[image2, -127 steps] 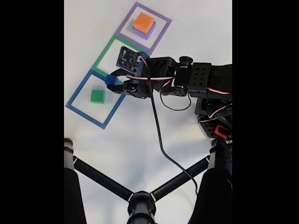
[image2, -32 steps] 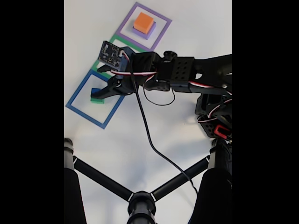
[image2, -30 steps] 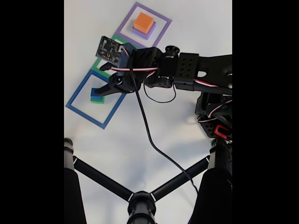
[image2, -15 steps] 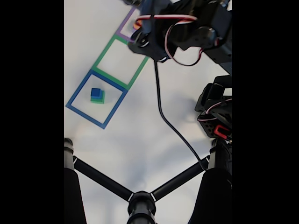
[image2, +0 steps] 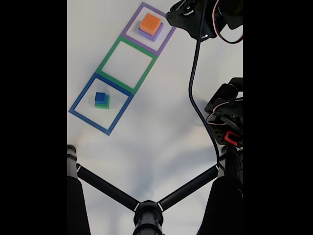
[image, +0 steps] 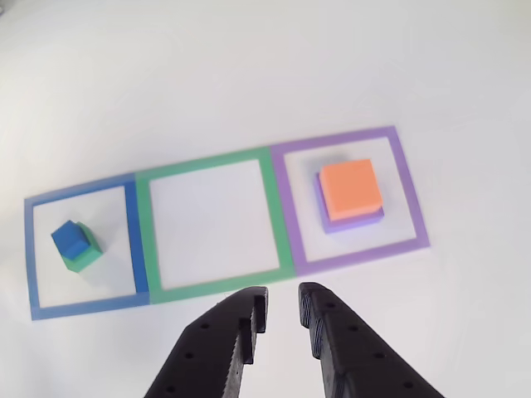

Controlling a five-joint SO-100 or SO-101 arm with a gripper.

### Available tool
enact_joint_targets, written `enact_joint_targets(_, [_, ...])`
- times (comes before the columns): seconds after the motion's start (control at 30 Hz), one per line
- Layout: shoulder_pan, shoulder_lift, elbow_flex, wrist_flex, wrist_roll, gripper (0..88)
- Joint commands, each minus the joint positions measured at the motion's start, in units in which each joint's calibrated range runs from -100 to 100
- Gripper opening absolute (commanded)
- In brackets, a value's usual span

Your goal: Tower of hanoi

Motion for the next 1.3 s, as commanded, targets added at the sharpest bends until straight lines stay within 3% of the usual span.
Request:
enact_joint_targets(0.0, [4.35,-5.28,7.15,-2.22,0.78,0.1])
enact_joint_targets(0.13, [8.08,-10.89,19.96,-9.75,0.78,3.8])
enact_joint_targets(0.43, [15.1,-19.07,45.04,-32.0,0.78,23.1])
enact_joint_targets(0.7, [20.66,-23.95,65.94,-49.24,0.78,29.6])
enact_joint_targets(0.9, [22.34,-22.43,81.48,-69.07,0.78,36.7])
enact_joint_targets(1.1, [22.34,-16.5,91.47,-87.37,0.78,39.4])
enact_joint_targets(1.27, [22.49,-11.85,95.56,-96.43,0.78,43.9])
